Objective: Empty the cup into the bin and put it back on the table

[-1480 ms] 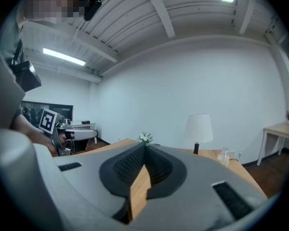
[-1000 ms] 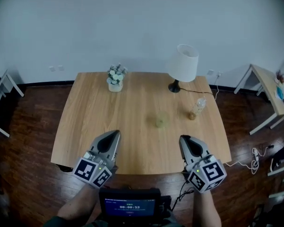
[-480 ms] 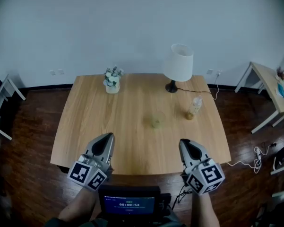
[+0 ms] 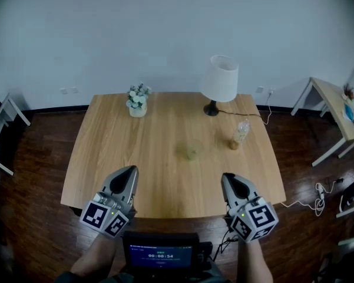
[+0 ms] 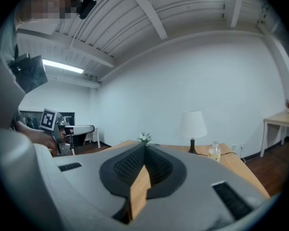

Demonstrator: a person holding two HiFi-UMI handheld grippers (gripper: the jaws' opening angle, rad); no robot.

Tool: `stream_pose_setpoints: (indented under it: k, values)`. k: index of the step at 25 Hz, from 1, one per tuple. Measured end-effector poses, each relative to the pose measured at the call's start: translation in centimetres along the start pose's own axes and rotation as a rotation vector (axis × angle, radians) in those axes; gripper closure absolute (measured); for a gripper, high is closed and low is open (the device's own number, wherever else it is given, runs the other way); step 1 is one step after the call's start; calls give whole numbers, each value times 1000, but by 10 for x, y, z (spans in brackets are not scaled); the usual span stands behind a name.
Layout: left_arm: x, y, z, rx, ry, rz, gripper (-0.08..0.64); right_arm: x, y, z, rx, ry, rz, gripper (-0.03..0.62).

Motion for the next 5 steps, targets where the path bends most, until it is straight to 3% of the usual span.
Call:
stream_pose_setpoints:
  k: [5]
  values:
    - [4, 3, 1, 4, 9, 8, 569, 0, 6, 1, 0, 0, 5, 592]
Point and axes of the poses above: the fingertips, and each gripper's own axes: y backward along the fingers, x to its right, z out of its underside, the point moved 6 cm from there along y, backward along the fingers, and after that the axes turned 4 degrees about -x, right-handed, at the moved point
